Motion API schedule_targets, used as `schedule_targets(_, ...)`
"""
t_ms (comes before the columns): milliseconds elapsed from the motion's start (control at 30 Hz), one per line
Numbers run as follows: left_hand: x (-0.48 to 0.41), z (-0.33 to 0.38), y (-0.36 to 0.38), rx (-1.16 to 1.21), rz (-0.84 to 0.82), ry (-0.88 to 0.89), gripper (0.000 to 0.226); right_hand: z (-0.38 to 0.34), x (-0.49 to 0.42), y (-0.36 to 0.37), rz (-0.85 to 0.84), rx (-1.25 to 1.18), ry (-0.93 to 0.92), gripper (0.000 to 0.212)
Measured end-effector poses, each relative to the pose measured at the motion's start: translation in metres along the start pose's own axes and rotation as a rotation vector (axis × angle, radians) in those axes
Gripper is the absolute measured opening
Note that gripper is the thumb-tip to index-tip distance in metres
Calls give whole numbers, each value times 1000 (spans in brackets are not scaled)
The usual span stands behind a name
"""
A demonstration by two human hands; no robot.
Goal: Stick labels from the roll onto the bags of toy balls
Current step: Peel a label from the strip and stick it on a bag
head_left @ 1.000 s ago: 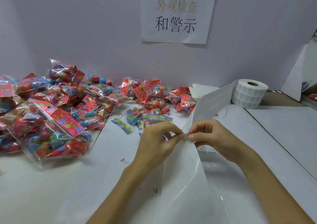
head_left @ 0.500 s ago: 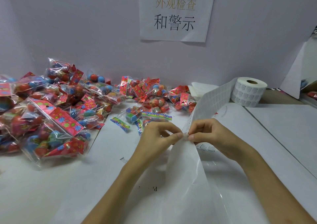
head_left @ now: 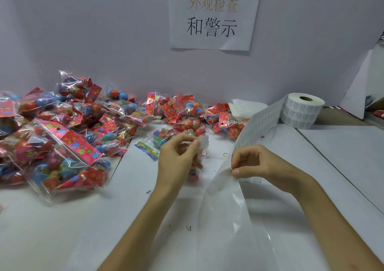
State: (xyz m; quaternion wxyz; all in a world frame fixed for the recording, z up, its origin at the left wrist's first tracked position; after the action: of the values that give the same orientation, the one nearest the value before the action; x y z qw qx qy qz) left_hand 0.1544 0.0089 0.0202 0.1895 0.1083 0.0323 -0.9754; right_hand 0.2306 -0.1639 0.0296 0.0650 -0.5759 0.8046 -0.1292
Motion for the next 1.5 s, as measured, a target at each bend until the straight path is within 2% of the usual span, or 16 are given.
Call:
schedule_targets(100, -1, 0, 1, 148, -37, -32, 8, -9, 5, -13, 110, -35, -84, 22)
schedule_targets(267, 0, 4, 8, 142, -95, -17, 16, -19, 17, -35, 337, -364, -293, 23)
schedule_targets(467, 1, 11, 11, -36, -84, 84, 34, -23, 12, -21, 266, -516, -340, 13)
schedule_targets(533, 3, 15, 13, -136, -81, 147, 36, -20, 7, -18, 318, -436, -318, 9)
schedule_targets(633, 6, 19, 19, -215, -106, 202, 41, -15, 2, -17, 496, -144, -230, 7)
schedule_targets(700, 8, 21, 23, -241, -129, 229, 47, -10, -1, -14, 550, 15, -168, 10)
schedule_targets(833, 9, 19, 27, -277, -169, 244, 51, -5, -1, -11, 596, 136, -132, 8)
schedule_targets(933, 8, 16, 28, -311, -185, 229, 50, -15, 1, -9, 629, 361, -156, 15)
schedule_targets(1033, 5, 15, 21, -466, -124, 215, 51, -20, -2, 1, 580, 478, -181, 19)
schedule_targets(1133, 2, 11, -6, -576, 78, 135, 48, -17, -6, 6, 511, 465, -176, 20)
schedule_targets(1233, -3, -1, -36, -753, 238, -71, 45, -9, -9, 2, 469, 475, -84, 17)
schedule_targets(1300, -4, -16, -43, -836, 194, -259, 55, -3, -9, -1, 462, 458, -28, 13)
schedule_targets(1367, -3, -27, -39, -904, 112, -374, 58, -2, -7, -4, 481, 469, -7, 12)
schedule_targets(1433, -2, -31, -31, -956, 65, -396, 56, -3, -6, -6, 506, 488, -4, 11)
schedule_targets(1500, -2, -32, -27, -899, 40, -401, 56, -3, -4, -9, 531, 474, -4, 11)
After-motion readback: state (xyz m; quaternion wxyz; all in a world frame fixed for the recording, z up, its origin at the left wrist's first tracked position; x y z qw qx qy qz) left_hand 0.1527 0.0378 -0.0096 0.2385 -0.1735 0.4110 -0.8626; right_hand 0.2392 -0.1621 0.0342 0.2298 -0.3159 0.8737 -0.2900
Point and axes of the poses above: each hand's wrist, its own x-axis away from the middle knuckle, its own y-axis out of the palm, z = x × y, the point moved 8 cm from there along -x, towards the middle knuckle, and after that the axes turned 12 degrees about -z, right-handed, at the moved point
